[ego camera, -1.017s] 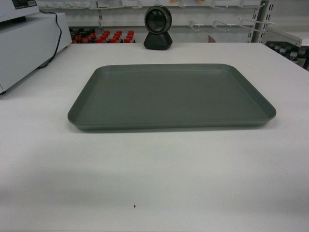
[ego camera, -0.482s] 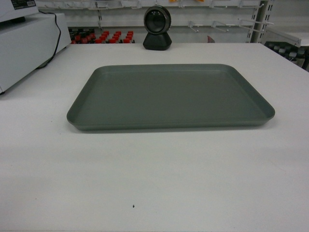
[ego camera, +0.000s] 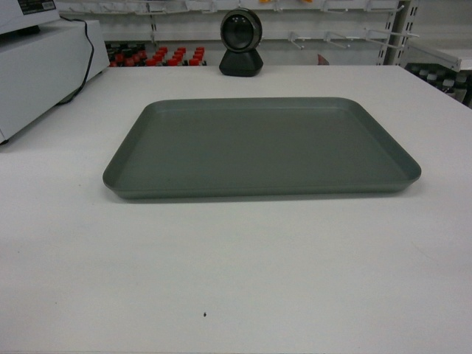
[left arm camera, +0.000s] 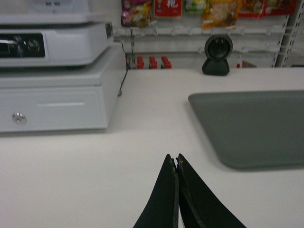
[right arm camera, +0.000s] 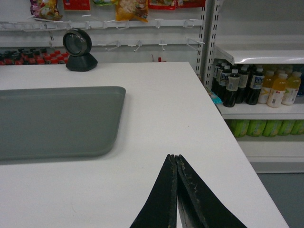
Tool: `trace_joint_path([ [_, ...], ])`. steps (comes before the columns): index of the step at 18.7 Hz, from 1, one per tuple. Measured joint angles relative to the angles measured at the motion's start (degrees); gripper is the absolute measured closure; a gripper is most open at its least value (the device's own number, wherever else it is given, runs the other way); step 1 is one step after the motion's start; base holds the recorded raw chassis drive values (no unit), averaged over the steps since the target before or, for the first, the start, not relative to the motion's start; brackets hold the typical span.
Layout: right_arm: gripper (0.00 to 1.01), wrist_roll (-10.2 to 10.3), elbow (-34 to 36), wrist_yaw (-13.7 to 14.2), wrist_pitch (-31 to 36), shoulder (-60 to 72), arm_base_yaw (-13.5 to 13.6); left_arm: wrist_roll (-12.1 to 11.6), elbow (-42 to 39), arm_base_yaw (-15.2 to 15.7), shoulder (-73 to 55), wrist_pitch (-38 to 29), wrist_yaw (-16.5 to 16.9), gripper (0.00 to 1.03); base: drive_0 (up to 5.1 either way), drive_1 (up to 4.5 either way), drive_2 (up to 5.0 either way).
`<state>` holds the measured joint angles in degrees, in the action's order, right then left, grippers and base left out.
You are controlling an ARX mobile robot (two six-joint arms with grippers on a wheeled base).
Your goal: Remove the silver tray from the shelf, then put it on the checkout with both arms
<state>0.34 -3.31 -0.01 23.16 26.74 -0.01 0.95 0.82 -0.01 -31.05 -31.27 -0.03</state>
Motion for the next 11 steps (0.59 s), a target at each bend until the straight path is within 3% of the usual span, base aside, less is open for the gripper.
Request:
trace_joint_path([
  [6, 0.99, 0.0, 2.6, 0.0, -1.8, -5.4, 0.0, 0.0, -0.3, 0.0, 7.9, 8.0, 0.0, 1.02, 0.0, 0.0, 0.0],
  [11, 0.99, 0.0, 2.6, 0.0, -7.3, -11.0, 0.0, 0.0, -0.3, 0.0, 14.2, 14.3, 0.0, 1.02, 0.0, 0.0, 0.0],
])
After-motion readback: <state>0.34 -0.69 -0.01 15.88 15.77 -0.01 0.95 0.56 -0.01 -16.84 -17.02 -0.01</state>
